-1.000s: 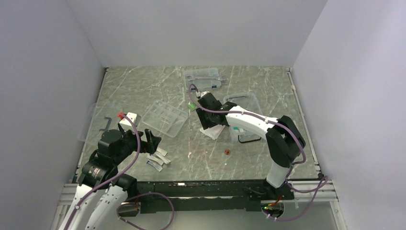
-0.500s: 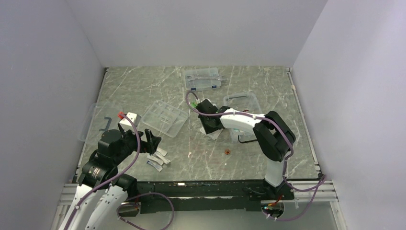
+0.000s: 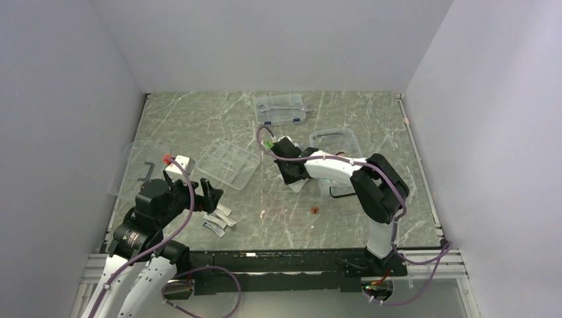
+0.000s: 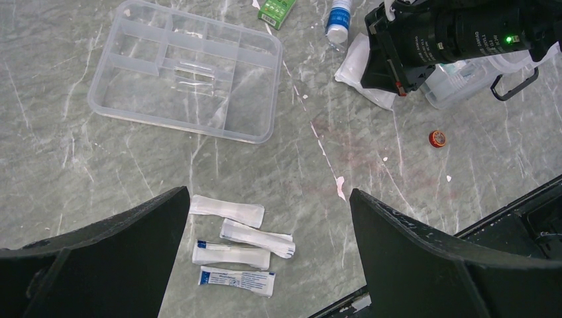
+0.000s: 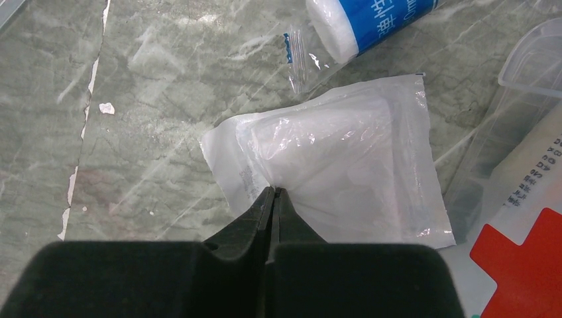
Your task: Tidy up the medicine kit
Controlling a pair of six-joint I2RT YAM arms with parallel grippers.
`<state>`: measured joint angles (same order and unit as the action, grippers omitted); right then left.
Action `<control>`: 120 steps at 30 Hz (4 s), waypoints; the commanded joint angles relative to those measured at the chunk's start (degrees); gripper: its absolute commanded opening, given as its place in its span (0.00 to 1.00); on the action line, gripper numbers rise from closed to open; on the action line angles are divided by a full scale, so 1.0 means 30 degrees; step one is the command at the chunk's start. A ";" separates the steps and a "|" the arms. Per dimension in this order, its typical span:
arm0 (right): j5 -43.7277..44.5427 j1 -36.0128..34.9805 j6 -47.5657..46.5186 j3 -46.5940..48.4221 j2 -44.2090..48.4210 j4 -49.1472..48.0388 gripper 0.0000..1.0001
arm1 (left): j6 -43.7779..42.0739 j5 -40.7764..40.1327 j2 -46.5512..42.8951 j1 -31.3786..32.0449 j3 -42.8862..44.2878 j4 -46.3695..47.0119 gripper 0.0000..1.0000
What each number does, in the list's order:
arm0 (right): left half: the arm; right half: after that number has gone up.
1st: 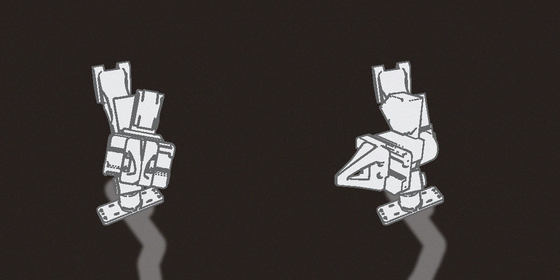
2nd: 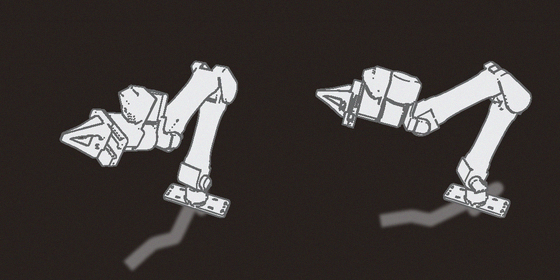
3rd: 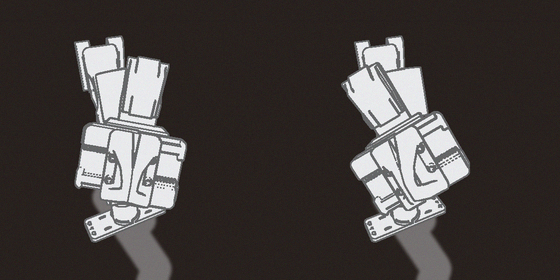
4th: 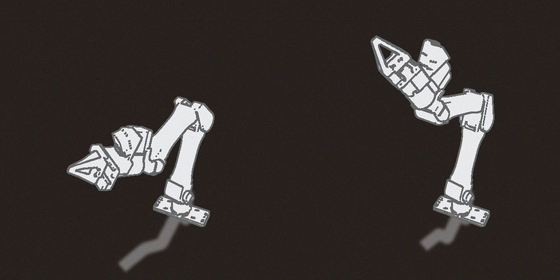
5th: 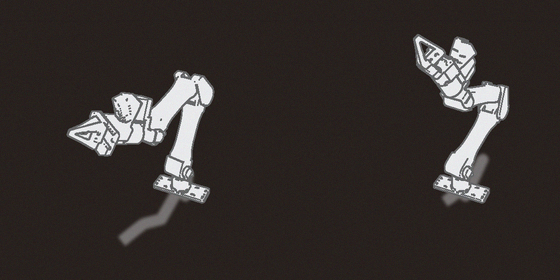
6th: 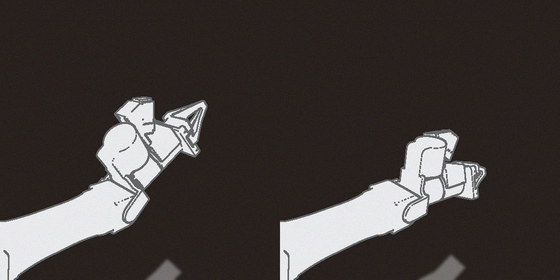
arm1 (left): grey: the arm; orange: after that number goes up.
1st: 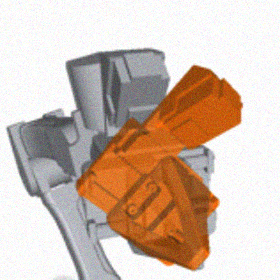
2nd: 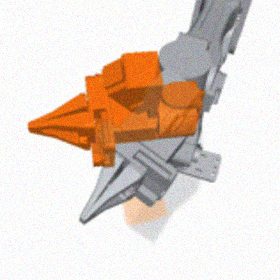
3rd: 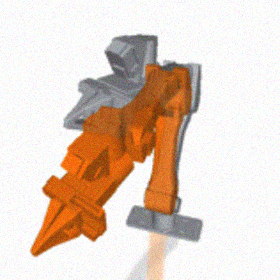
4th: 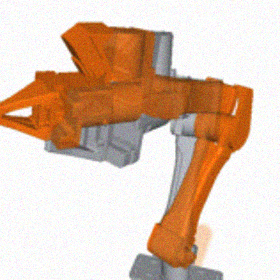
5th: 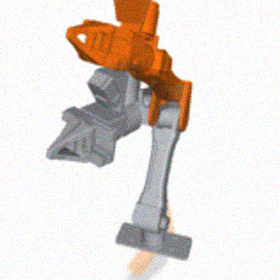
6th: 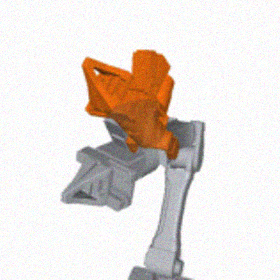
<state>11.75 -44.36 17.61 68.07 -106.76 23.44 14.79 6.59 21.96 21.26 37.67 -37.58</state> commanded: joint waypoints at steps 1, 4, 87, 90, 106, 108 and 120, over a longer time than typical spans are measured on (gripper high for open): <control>-0.0106 -0.0366 0.0079 -0.0005 0.1077 0.0160 0.00 | 0.0265 0.0039 0.0121 0.0063 0.0715 0.0457 0.99; -0.0061 -0.0980 0.0234 0.0365 0.2010 0.0754 0.00 | 0.0276 0.0103 0.0125 0.0063 0.0724 0.0452 0.99; -0.1951 0.8604 -0.0419 0.1346 0.2130 -0.0782 0.26 | 0.0145 0.0647 0.0034 -0.0023 0.0713 0.0575 0.99; -0.1600 0.8620 -0.0433 0.1465 0.2955 -0.0453 0.37 | 0.0162 0.0674 -0.0019 -0.0069 0.0686 0.0600 0.99; -0.1607 0.8477 -0.0781 0.2932 0.7401 0.1469 0.53 | 0.0229 0.0382 -0.0148 -0.0113 0.0670 0.0531 0.99; -0.2094 0.8355 -0.0739 0.2769 0.8229 0.1155 0.54 | 0.0297 0.0170 -0.0141 -0.0113 0.0685 0.0472 0.99; -0.5085 0.5117 -0.2642 0.2379 1.2048 -0.0381 0.64 | 0.0779 -0.1502 0.1121 -0.0113 0.0926 0.0150 0.98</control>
<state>-1.19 -24.23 13.30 74.30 -73.32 25.67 15.94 4.60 23.22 21.19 37.78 -37.58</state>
